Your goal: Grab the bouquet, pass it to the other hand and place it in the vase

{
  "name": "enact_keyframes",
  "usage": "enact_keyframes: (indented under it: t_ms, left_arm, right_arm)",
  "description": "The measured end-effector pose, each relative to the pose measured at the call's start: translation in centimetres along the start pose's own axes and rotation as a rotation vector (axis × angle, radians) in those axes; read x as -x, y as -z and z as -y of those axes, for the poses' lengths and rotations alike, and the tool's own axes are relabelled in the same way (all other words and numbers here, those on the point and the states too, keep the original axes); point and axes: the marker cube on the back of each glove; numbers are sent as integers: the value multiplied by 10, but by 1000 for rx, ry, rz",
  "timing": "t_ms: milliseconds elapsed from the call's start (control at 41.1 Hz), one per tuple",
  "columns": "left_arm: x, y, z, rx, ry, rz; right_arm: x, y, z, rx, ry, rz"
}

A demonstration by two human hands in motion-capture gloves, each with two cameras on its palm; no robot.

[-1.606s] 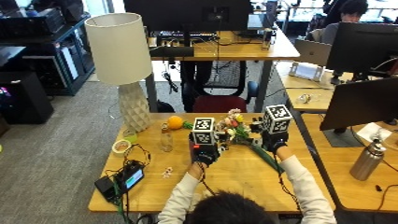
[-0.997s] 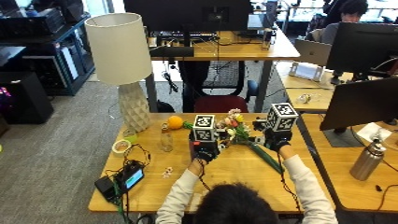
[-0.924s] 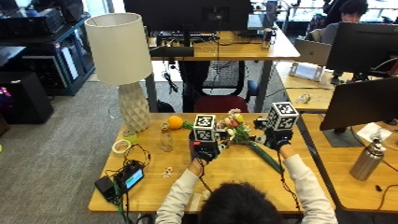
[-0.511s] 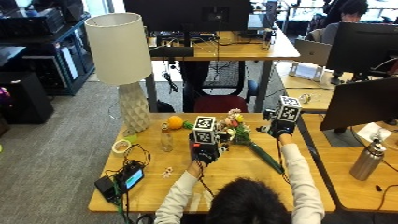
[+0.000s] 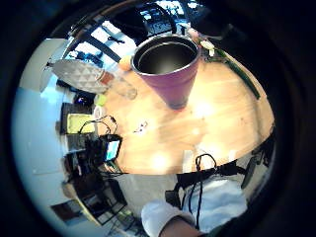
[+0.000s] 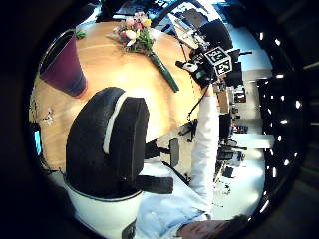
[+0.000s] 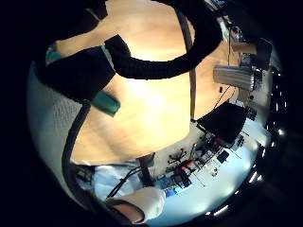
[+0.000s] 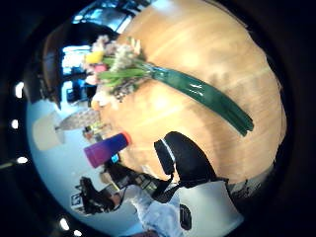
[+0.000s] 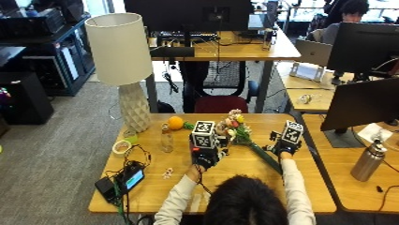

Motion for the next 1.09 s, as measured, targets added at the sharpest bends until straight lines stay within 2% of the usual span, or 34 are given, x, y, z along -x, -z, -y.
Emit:
enact_keyframes:
  t_ms: [292, 389, 560, 657, 851, 997, 1095]
  left_arm:
    - [-1, -12, 2, 40, -3, -6]
    - [-1, -12, -1, 59, 14, -3]
    - [0, -12, -1, 57, 37, 4]
    - [0, -14, 3, 45, 18, -2]
    - [0, -12, 5, 76, -1, -18]
    - [2, -7, 12, 102, 0, -64]
    - [2, -4, 20, 113, -4, -96]
  right_arm:
    - [-16, -70, 14, 150, -40, -36]
    - [-17, -84, 23, 101, -50, -97]
    - [-8, -92, 17, 107, 16, -111]
    - [-4, -91, 15, 77, -6, -116]
    - [5, -85, 26, -23, -38, -188]
    - [0, -67, 43, -339, -39, -164]
    - [-4, -56, 39, -386, -52, -93]
